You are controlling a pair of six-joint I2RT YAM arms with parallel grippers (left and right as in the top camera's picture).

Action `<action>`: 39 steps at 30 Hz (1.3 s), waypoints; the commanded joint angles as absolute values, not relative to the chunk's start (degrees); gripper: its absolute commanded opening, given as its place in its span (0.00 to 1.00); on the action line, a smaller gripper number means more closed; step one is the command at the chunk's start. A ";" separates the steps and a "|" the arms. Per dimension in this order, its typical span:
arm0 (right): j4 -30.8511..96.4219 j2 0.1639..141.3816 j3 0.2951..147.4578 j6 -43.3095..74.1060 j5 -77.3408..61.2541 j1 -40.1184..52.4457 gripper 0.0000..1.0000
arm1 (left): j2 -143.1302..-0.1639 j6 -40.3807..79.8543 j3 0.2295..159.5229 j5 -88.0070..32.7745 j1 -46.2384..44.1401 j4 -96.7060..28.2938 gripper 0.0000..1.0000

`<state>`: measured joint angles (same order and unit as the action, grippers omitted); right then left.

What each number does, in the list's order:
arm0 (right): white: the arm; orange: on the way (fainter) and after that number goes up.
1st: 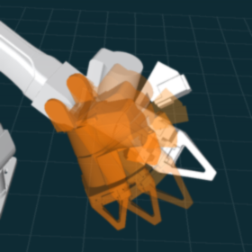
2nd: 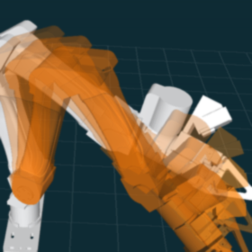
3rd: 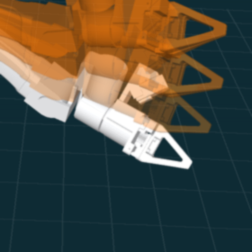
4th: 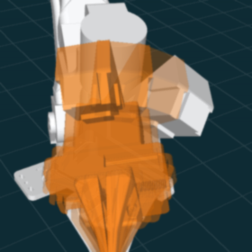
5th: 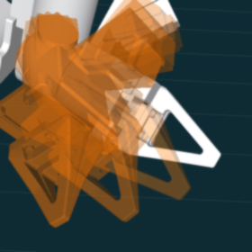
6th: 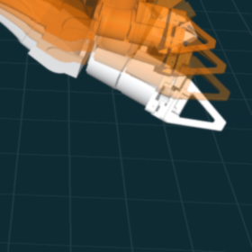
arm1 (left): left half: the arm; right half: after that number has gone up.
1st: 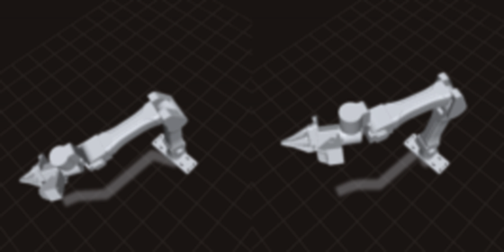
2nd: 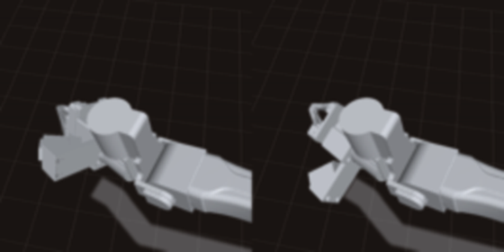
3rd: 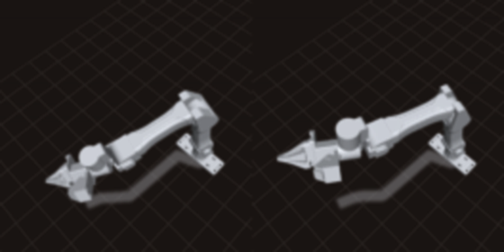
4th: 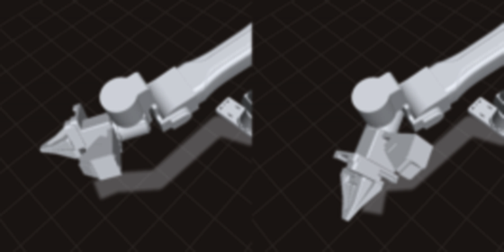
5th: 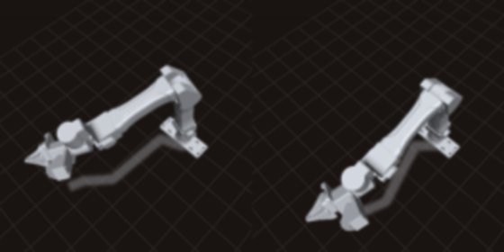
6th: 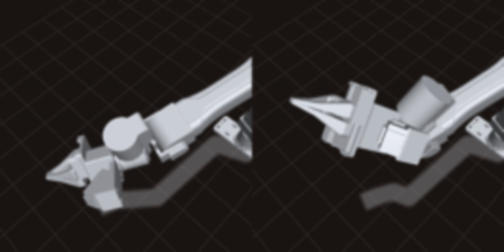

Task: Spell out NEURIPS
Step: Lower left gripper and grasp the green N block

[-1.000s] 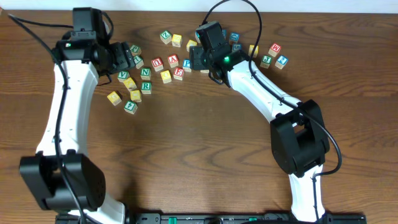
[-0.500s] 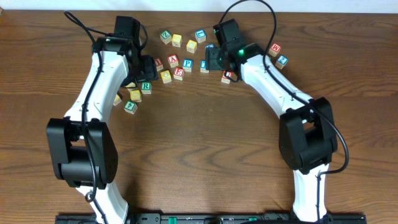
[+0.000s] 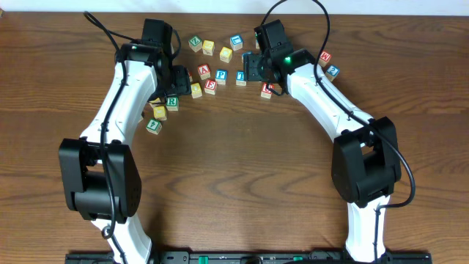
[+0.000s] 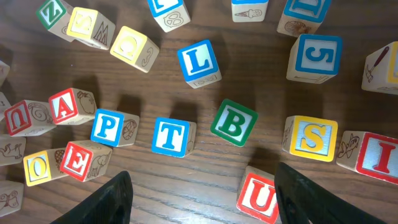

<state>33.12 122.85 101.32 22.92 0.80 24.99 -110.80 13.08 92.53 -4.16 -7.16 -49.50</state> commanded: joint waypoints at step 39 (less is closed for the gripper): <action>34.98 120.86 102.32 20.95 0.45 24.01 0.71 | -111.46 8.19 95.66 -2.74 -7.09 -44.31 0.70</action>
<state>34.70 122.85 101.32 21.82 0.80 24.88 -110.80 10.17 92.75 -3.70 -7.16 -44.21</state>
